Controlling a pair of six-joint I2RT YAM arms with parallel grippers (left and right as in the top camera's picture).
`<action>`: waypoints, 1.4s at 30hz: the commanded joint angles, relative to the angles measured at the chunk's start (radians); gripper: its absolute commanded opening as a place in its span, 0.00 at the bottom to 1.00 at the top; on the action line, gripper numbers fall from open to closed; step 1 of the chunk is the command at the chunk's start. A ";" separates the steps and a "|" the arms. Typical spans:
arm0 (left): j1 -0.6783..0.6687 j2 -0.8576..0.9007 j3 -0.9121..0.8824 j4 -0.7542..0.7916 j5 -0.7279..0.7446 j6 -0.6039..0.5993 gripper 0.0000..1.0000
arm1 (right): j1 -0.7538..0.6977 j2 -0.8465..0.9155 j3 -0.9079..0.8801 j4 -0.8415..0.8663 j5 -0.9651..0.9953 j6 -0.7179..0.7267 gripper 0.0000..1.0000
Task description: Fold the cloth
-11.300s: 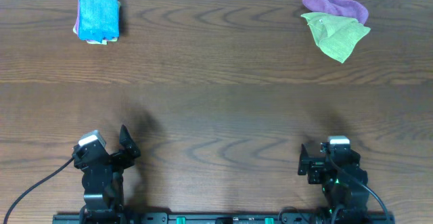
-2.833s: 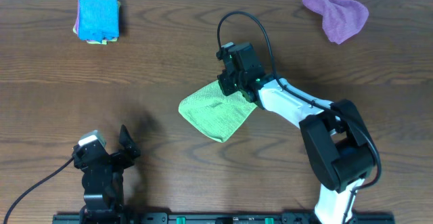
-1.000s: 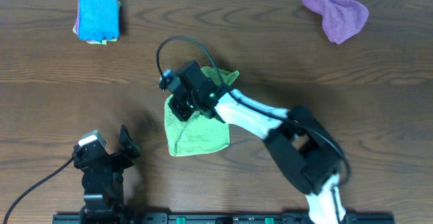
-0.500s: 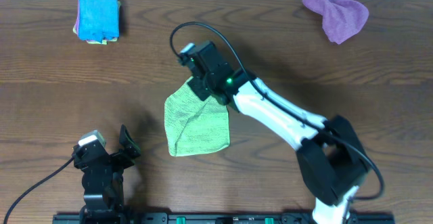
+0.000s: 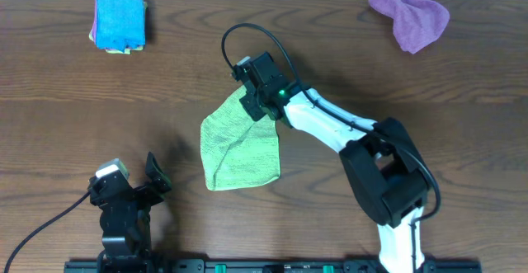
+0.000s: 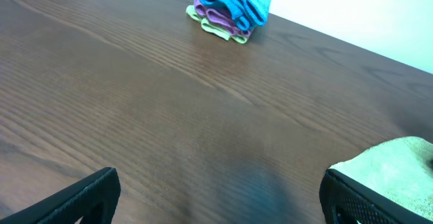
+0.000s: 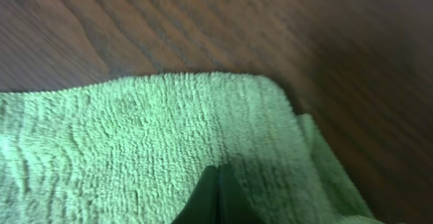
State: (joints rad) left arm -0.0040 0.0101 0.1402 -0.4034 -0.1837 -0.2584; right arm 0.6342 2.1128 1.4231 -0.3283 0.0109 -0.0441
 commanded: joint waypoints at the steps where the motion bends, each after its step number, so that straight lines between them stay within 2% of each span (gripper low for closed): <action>1: -0.002 -0.006 -0.021 -0.006 -0.007 0.000 0.95 | -0.003 0.033 0.002 0.003 -0.019 0.014 0.01; 16: -0.002 -0.006 -0.021 -0.006 -0.007 0.000 0.96 | 0.027 0.167 0.002 0.127 -0.176 0.044 0.01; 29: -0.002 -0.006 -0.021 -0.006 -0.007 0.000 0.95 | 0.198 0.216 0.042 0.185 -0.240 0.030 0.01; 36: -0.002 -0.006 -0.021 -0.006 -0.007 0.000 0.95 | 0.260 0.216 0.093 0.107 -0.225 -0.024 0.01; 42: -0.002 -0.006 -0.021 -0.006 -0.007 0.000 0.95 | 0.232 0.137 0.288 -0.101 -0.169 -0.025 0.01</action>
State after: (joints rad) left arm -0.0040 0.0101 0.1402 -0.4030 -0.1837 -0.2584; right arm 0.8822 2.2807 1.6478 -0.4107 -0.1864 -0.0570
